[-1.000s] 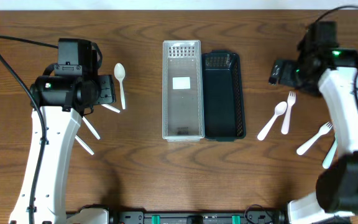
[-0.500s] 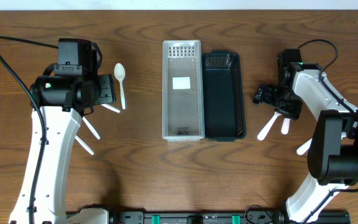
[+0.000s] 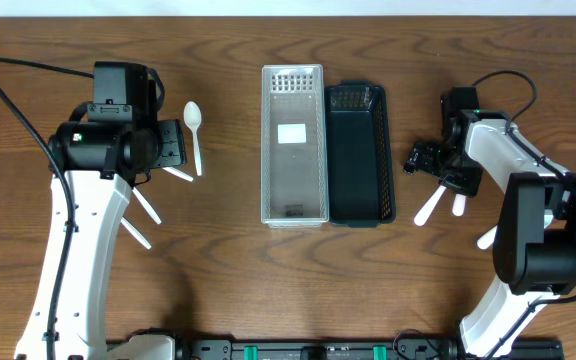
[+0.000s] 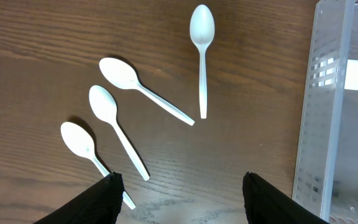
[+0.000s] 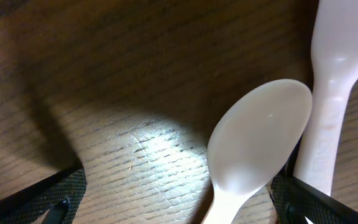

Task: Pack container
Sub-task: 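Grasp the white spoon on the right with the right gripper, then place the white spoon into the green caddy and release, then grasp a white fork on the right with the right gripper, then place the white fork into the green caddy beside the spoon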

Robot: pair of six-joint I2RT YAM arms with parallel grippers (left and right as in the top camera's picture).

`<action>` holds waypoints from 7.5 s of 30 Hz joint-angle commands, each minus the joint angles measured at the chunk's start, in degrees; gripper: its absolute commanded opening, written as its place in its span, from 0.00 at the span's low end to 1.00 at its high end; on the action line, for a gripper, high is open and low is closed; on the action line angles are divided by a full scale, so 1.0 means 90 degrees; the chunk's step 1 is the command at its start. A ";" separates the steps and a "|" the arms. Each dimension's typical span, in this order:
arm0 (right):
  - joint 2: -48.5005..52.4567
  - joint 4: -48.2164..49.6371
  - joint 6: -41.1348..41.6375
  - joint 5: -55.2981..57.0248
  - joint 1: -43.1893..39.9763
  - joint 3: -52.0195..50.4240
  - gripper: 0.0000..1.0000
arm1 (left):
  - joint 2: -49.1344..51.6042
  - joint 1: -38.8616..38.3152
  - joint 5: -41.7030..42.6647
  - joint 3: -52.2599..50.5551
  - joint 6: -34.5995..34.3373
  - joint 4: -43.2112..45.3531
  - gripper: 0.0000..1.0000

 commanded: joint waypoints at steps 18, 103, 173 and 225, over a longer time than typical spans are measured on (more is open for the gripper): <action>0.0170 0.0019 -0.0007 -0.0243 0.0046 -0.0245 0.35 | -0.0036 0.0022 -0.0070 0.0100 -0.0073 -0.0005 0.64; -0.0835 -0.1103 -0.0845 0.0160 -0.0882 0.1149 0.72 | -0.0036 0.0022 -0.0070 0.0100 -0.0070 -0.0046 0.75; 0.0386 0.1018 -0.1797 0.0262 -0.1105 0.0374 0.28 | -0.0036 0.0022 -0.0070 0.0100 -0.0070 -0.0170 0.75; -0.0806 -0.0563 -0.0673 0.0141 0.2249 0.2256 0.45 | -0.0036 0.0022 -0.0073 0.0100 -0.0068 -0.0172 0.75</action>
